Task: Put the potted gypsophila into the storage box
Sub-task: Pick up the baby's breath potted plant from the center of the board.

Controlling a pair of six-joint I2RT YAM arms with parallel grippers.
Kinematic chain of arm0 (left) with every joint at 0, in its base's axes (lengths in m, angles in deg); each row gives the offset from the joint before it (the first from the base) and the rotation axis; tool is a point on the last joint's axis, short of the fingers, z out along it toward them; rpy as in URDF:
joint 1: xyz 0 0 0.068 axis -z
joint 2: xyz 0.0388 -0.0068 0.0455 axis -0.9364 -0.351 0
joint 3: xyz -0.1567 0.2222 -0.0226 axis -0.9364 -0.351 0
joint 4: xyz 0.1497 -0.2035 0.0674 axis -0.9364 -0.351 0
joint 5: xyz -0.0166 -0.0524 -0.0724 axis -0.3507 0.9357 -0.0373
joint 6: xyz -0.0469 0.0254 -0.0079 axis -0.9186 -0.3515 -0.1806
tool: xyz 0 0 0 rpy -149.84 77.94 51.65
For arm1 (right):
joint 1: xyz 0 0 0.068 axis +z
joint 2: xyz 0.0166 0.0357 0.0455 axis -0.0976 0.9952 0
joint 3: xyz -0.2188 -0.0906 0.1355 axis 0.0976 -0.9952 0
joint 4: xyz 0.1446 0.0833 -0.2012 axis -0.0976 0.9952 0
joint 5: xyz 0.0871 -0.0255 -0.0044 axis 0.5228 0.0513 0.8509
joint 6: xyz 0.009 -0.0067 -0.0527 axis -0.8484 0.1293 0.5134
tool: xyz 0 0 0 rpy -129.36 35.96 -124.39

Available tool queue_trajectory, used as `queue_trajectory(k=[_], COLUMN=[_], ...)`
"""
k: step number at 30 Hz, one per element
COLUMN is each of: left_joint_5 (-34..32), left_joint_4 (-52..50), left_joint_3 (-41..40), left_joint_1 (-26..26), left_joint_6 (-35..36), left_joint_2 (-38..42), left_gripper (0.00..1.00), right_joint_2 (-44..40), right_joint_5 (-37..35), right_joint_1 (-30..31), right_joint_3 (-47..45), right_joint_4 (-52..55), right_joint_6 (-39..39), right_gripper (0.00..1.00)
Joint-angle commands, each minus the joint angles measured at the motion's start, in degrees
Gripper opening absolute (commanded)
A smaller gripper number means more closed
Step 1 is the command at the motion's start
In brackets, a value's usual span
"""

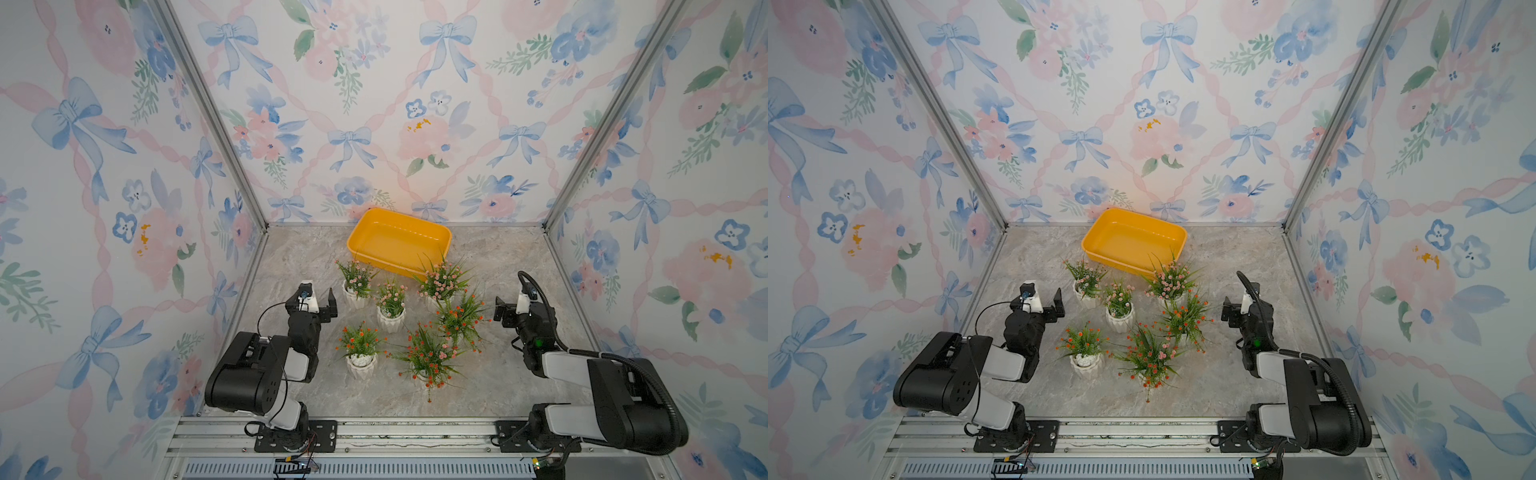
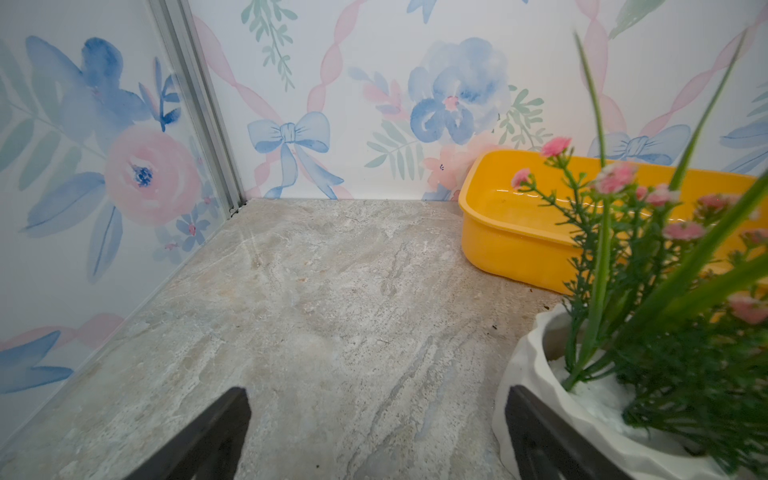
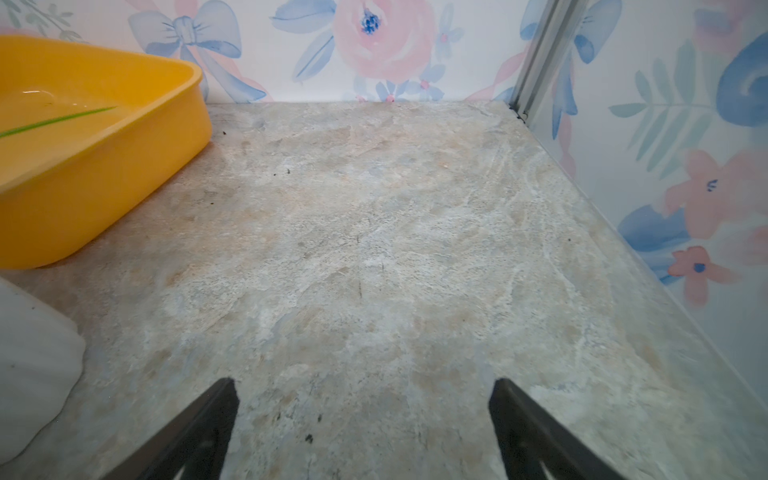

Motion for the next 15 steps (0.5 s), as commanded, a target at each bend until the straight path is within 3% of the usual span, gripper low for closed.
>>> queue_trajectory(k=[1, 7, 15], left_joint_5=[1.23, -0.62, -5.38], left_joint_4=[-8.12, -27.07, -52.86], left_joint_3=[2.03, 7.94, 18.76], left_joint_1=[0.10, 1.92, 9.44], left_joint_6=[1.10, -7.98, -27.74], left_joint_2=[8.08, 21.69, 31.20], left_gripper=[0.98, 0.98, 0.98], right_joint_2=[-4.11, -10.39, -10.78], right_joint_5=[-2.57, -0.87, 6.65], right_joint_1=[-0.43, 0.34, 2.27], right_joint_3=[5.42, 12.11, 33.70], right_joint_4=[11.69, 23.43, 51.92], right_joint_6=[-1.30, -4.74, -16.29], right_gripper=[0.97, 0.97, 0.97])
